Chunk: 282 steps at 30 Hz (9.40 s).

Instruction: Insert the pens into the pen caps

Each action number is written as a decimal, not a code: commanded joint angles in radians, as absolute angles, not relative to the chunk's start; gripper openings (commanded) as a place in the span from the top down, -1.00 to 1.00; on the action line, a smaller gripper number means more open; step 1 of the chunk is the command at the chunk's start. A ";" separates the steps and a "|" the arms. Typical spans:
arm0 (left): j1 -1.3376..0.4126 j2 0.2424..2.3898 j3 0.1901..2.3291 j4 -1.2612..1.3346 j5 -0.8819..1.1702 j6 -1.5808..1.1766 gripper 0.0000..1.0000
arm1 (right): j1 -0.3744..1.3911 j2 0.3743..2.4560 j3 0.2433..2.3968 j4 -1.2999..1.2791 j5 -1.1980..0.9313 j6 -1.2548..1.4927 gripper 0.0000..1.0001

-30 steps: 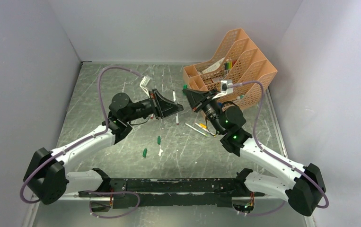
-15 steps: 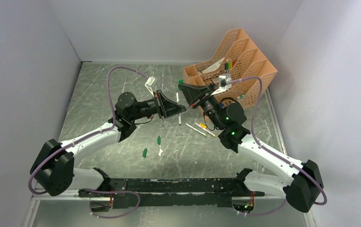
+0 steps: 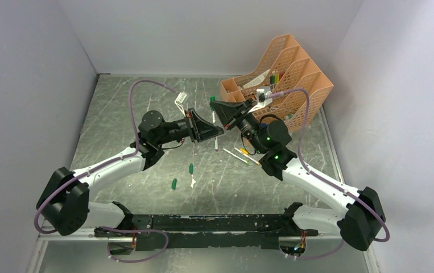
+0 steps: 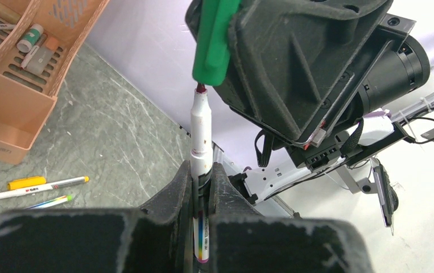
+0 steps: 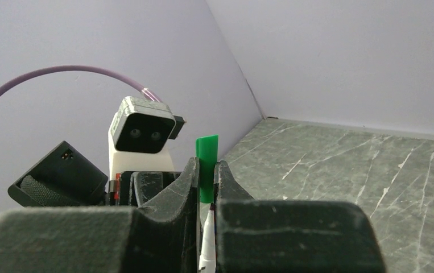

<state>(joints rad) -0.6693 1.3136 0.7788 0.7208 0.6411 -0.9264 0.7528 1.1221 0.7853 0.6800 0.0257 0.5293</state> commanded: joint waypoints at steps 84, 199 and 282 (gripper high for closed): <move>-0.681 1.203 1.061 0.126 0.612 -0.159 0.86 | 0.750 1.126 0.939 0.458 -0.110 0.361 0.84; -0.538 2.092 1.500 -0.479 -0.109 -0.298 0.57 | 0.832 0.740 0.363 0.165 0.329 0.640 0.12; -0.498 1.317 0.903 0.752 0.853 -0.890 0.30 | 0.735 0.948 0.773 0.112 -0.047 0.322 1.00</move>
